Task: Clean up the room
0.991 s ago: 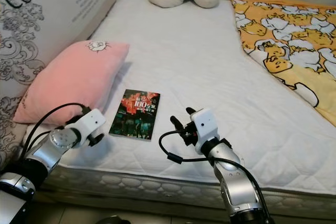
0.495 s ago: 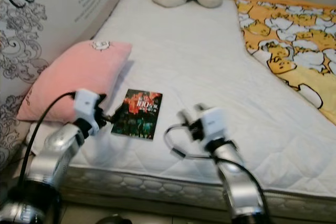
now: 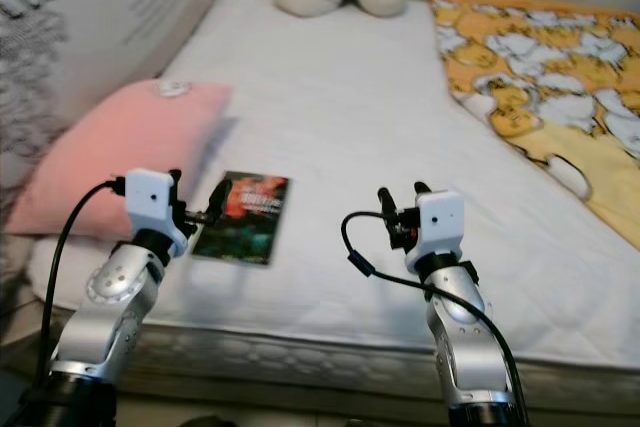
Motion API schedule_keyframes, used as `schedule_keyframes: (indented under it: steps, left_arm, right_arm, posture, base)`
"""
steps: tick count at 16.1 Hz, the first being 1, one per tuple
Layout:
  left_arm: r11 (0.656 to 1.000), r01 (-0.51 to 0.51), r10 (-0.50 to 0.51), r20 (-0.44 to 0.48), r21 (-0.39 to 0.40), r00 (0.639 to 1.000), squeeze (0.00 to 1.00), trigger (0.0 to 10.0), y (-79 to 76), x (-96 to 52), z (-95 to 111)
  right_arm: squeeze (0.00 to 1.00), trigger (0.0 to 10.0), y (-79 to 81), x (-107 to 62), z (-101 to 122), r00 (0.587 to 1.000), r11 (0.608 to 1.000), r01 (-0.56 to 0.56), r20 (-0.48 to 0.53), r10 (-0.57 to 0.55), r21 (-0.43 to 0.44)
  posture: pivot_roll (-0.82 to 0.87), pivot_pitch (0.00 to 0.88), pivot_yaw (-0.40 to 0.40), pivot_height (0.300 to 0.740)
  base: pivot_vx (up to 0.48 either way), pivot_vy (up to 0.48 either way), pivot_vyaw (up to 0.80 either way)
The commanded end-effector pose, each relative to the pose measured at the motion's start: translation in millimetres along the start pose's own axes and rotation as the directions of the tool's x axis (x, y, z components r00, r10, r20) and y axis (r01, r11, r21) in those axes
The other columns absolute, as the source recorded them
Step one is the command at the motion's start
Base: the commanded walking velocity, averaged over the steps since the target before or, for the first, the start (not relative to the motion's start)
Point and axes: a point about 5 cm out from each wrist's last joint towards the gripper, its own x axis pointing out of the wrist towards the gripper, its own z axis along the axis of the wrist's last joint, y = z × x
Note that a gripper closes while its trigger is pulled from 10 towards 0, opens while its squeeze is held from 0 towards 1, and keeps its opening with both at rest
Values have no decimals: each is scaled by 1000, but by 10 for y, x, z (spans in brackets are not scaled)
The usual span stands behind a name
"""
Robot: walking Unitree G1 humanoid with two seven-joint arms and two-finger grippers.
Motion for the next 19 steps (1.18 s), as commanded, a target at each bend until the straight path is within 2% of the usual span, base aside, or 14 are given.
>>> schedule_keyframes:
  steps: [1, 3, 6, 7, 8, 10, 12, 14, 16, 19]
  left_arm:
    - [999, 4, -4, 9, 33, 1000, 0, 10000, -66, 20, 48]
    - [997, -1, 1, -9, 73, 1000, 0, 10000, -81, 33, 53]
    - [994, -16, 19, -33, 107, 999, 0, 10000, -72, 30, 38]
    - [999, -43, 44, -31, 30, 999, 0, 10000, -53, 29, 36]
    - [999, -52, 52, -31, 0, 998, 0, 10000, -44, 29, 41]
    - [999, -48, 48, -37, 17, 998, 0, 10000, -36, 18, 24]
    - [999, -45, 44, -40, -24, 998, 0, 10000, -46, 19, 17]
    - [999, -40, 39, -47, -11, 998, 0, 10000, -64, 40, 6]
    - [1000, -17, 16, -52, -7, 999, 0, 10000, -111, 51, 0]
    - [1000, -1, 1, -52, -7, 999, 0, 10000, -120, 65, 12]
  right_arm:
    - [0, 10000, -39, 16, -5, 1000, 1000, -2, -21, 2, -11]
    - [0, 10000, -33, 25, -60, 998, 999, -6, -59, 3, -50]
    - [0, 10000, -49, 20, -58, 998, 1000, -2, -63, 0, -26]
    - [0, 10000, -41, 18, -50, 998, 1000, -19, -60, 17, -22]
    - [0, 10000, -36, 10, -38, 998, 999, -32, -53, 30, -22]
    - [0, 10000, -56, -5, -26, 999, 998, -27, -46, 25, -51]
    - [0, 10000, -128, -24, -71, 997, 995, 7, -70, -14, -100]
    - [0, 10000, -159, -38, -47, 998, 995, 15, -59, -20, -94]
    - [0, 10000, -203, -66, -101, 993, 998, 32, -108, -37, -51]
    - [0, 10000, -232, -74, -63, 996, 996, 48, -77, -53, -69]
  posture:
    - [-45, 11, 15, 740]
    - [-40, 20, 18, 740]
    - [-45, 18, 21, 740]
    - [-50, 19, 21, 740]
    - [-54, 17, 18, 740]
    - [-68, 14, 23, 740]
    - [-75, 19, 29, 740]
    - [-83, 23, 39, 740]
    - [-87, 21, 50, 740]
    - [-90, 22, 56, 740]
  base:
    - [0, -480, 0]
    - [0, -480, 0]
    - [0, -480, 0]
    - [0, -480, 0]
    - [0, -480, 0]
    - [0, -480, 0]
    - [0, -480, 0]
    - [0, -480, 0]
    - [0, -480, -631]
    - [0, -480, -533]
